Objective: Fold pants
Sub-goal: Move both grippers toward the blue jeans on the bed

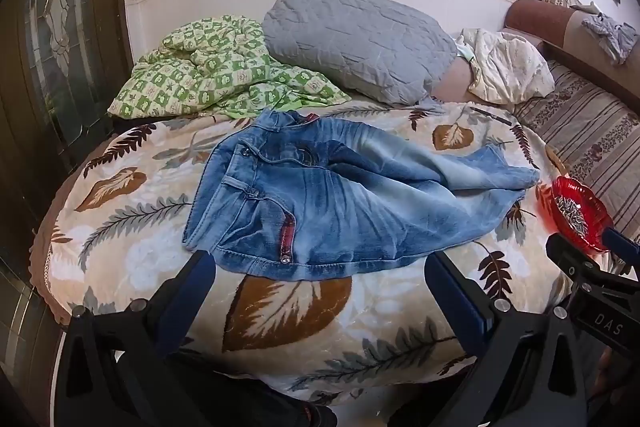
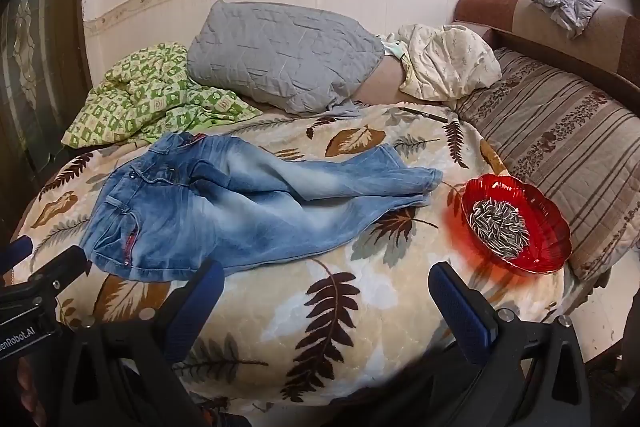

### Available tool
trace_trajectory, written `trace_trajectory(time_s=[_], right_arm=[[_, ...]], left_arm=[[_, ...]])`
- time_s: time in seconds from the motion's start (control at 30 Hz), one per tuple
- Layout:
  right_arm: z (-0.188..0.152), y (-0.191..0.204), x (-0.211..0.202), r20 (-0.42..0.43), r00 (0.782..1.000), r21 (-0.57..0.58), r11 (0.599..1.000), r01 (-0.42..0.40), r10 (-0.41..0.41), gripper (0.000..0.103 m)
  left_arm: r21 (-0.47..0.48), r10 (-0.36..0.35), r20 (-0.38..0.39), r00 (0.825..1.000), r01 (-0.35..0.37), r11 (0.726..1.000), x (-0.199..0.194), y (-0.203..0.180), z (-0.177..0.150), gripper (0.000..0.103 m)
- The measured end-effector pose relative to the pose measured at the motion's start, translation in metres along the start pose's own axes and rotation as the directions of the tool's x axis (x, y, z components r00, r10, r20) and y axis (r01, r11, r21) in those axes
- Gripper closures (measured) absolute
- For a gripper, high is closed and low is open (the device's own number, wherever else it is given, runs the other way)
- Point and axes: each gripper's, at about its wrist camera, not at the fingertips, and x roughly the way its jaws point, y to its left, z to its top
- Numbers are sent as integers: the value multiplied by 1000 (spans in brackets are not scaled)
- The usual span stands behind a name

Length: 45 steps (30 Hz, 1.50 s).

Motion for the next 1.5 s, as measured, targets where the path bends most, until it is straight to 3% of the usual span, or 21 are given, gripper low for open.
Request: trace_trajectory(time_s=[1.03,1.2,1.5], right_arm=[[-5,-6,10,-32,999,7,1000,1,-1,0],[-6,-8,13,-39,999,9,1000,3,-3,0],[5,-32,16,-25,1000,41,999,9,-8,0]], left_arm=[[35,3,-5,1000,-3,999,10,-8,-6,0],[110,48,-23,999,-46,993,15,-13,-5,0],[176,-34,38,999,27,984,26,-36,23,0]])
